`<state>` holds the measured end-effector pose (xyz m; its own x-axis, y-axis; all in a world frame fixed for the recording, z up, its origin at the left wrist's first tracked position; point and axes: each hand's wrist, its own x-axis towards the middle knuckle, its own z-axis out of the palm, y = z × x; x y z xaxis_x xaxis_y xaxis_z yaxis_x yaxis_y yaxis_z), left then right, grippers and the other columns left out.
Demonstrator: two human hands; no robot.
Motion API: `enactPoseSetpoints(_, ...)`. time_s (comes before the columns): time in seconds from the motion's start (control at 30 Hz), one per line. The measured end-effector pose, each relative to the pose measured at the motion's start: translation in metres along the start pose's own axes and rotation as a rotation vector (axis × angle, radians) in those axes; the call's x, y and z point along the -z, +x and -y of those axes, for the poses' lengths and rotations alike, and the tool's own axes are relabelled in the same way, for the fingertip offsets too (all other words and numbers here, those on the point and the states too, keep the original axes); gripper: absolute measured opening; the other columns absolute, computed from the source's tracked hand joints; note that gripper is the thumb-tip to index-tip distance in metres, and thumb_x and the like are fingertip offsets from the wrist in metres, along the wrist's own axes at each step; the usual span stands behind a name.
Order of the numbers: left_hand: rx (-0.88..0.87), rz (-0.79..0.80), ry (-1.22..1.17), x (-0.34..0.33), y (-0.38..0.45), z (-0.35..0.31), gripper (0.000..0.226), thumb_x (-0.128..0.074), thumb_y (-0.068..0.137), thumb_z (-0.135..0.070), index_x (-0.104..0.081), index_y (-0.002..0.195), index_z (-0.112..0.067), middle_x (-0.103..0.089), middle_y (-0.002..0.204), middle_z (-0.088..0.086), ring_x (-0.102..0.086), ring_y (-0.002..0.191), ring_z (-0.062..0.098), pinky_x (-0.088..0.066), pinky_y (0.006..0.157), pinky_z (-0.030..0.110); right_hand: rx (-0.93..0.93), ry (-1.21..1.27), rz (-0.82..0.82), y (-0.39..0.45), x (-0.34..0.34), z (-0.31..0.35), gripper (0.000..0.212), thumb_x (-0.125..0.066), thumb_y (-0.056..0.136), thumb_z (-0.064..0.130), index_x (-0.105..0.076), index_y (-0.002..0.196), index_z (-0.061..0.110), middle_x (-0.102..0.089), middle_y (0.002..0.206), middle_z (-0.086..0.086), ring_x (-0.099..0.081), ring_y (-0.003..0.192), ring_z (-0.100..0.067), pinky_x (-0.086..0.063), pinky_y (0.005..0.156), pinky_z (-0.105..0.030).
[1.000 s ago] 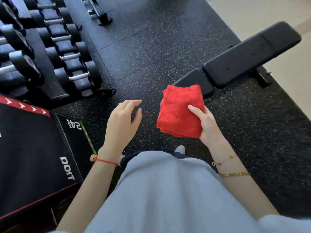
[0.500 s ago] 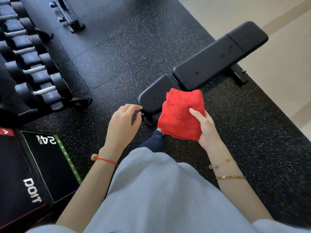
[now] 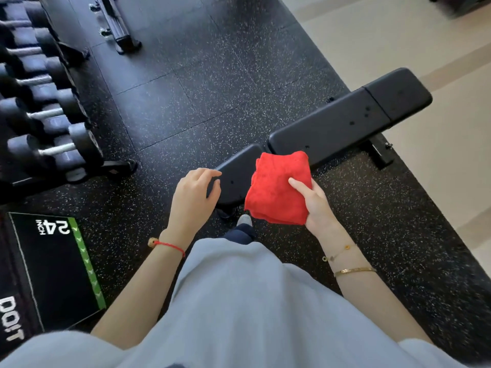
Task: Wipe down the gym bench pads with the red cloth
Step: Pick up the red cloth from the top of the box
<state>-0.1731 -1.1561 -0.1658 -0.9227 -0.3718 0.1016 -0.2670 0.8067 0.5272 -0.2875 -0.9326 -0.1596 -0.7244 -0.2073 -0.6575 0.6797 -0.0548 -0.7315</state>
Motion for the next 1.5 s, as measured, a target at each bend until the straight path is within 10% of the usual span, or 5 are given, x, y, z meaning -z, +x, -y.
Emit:
enactPoseSetpoints(0.6,0.334,-0.152,0.075,-0.090,-0.001,-0.045,0.019,-0.058,0.093,-0.013,-0.068,0.110,-0.009,-0.068,0.109,0.006,-0.061,0.103,0.027,-0.048,0.092,0.042,-0.047,-0.343,0.224,0.106,0.052,0.037,0.031,-0.065,0.087,0.011,-0.060,0.117,0.008,-0.064,0.119,-0.016,-0.062,0.105,-0.028,-0.048,0.099,-0.045)
enactPoseSetpoints(1.07,0.475,-0.232,0.088,-0.233,-0.008,0.034,0.022,-0.053,0.094,-0.014,-0.066,0.111,-0.009,-0.066,0.110,0.007,-0.059,0.105,0.027,-0.047,0.095,0.045,0.114,-0.426,0.238,0.251,0.074,-0.061,0.024,-0.069,0.083,0.014,-0.064,0.106,0.016,-0.068,0.105,-0.005,-0.063,0.096,-0.018,-0.052,0.093,-0.040)
enactPoseSetpoints(1.5,0.408,-0.332,0.176,-0.376,0.008,0.172,0.024,-0.054,0.095,-0.016,-0.064,0.117,-0.012,-0.064,0.115,0.005,-0.057,0.112,0.024,-0.045,0.099,0.043,0.728,-0.503,0.350,0.396,0.016,-0.129,0.023,-0.066,0.083,0.016,-0.058,0.105,0.019,-0.066,0.095,0.008,-0.061,0.085,0.000,-0.050,0.086,-0.022)
